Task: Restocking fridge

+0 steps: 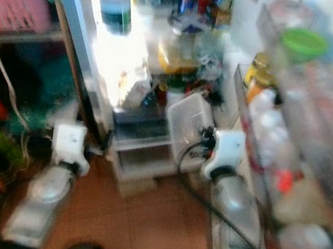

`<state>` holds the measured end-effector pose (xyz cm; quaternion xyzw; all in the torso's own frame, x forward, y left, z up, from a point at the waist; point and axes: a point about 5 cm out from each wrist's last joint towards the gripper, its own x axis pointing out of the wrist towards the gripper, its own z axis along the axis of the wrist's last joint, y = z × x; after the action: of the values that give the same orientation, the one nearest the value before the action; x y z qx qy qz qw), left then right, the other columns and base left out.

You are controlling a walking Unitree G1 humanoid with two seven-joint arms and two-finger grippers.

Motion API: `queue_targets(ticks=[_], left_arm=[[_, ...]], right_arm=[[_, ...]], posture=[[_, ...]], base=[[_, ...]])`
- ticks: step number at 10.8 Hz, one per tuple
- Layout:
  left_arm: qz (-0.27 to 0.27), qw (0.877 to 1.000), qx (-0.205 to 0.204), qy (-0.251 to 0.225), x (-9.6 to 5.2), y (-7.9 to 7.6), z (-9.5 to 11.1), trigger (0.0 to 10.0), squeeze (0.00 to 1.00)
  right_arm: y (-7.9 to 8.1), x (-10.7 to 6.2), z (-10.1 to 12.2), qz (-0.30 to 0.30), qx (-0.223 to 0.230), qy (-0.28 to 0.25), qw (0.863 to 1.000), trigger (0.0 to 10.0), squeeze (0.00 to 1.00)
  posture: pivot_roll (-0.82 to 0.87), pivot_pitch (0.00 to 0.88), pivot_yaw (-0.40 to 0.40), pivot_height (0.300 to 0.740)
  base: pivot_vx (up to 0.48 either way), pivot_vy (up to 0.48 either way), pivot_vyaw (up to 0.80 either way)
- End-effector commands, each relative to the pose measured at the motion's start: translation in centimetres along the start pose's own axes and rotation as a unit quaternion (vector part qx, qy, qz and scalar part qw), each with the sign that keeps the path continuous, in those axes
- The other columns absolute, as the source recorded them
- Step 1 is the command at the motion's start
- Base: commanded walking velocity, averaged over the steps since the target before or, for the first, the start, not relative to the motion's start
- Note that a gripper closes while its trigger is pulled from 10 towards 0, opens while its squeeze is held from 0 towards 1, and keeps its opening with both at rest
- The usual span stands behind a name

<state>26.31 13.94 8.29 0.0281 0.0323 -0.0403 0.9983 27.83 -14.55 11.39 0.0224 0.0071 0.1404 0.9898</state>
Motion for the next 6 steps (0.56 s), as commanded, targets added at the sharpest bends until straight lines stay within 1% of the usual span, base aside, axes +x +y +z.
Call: queue_targets(ticks=[1,2,3,4,5,6], left_arm=[[-0.007,1.000,-0.004,0.000,0.0,-0.5,0.1,10.0,0.00],[-0.005,1.000,-0.001,-0.001,0.1,-0.5,0.1,10.0,0.00],[0.005,1.000,-0.003,-0.002,0.1,-0.4,0.1,10.0,0.00],[0.012,1.000,0.001,-0.001,0.2,-0.2,0.1,10.0,0.00],[0.025,1.000,-0.001,-0.001,0.2,0.1,0.1,10.0,0.00],[0.040,0.999,0.004,-0.002,0.2,0.5,0.1,10.0,0.00]], right_arm=[[-0.5,-0.2,0.3,-0.005,-0.004,-0.005,1.000,10.0,0.00],[-0.5,-0.1,0.4,-0.003,-0.002,-0.007,1.000,10.0,0.00],[-0.3,-0.1,0.4,0.010,0.003,-0.008,1.000,10.0,0.00],[0.2,-0.1,0.4,0.032,0.017,-0.006,0.999,10.0,0.00],[0.9,0.0,0.4,0.057,0.018,-0.005,0.998,10.0,0.00],[1.2,0.1,0.5,0.062,0.019,-0.007,0.998,10.0,0.00]], posture=[[-0.08,0.092,0.020,0.740],[-0.08,0.089,0.019,0.740],[-0.08,0.088,0.018,0.740],[-0.08,0.088,0.019,0.740],[-0.07,0.085,0.018,0.740],[-0.07,0.085,0.018,0.740]], base=[[0.000,-0.398,0.00],[0.000,-0.285,0.00],[0.000,0.000,0.00],[0.000,0.000,0.00],[0.000,0.000,0.00],[0.000,0.000,0.00]])
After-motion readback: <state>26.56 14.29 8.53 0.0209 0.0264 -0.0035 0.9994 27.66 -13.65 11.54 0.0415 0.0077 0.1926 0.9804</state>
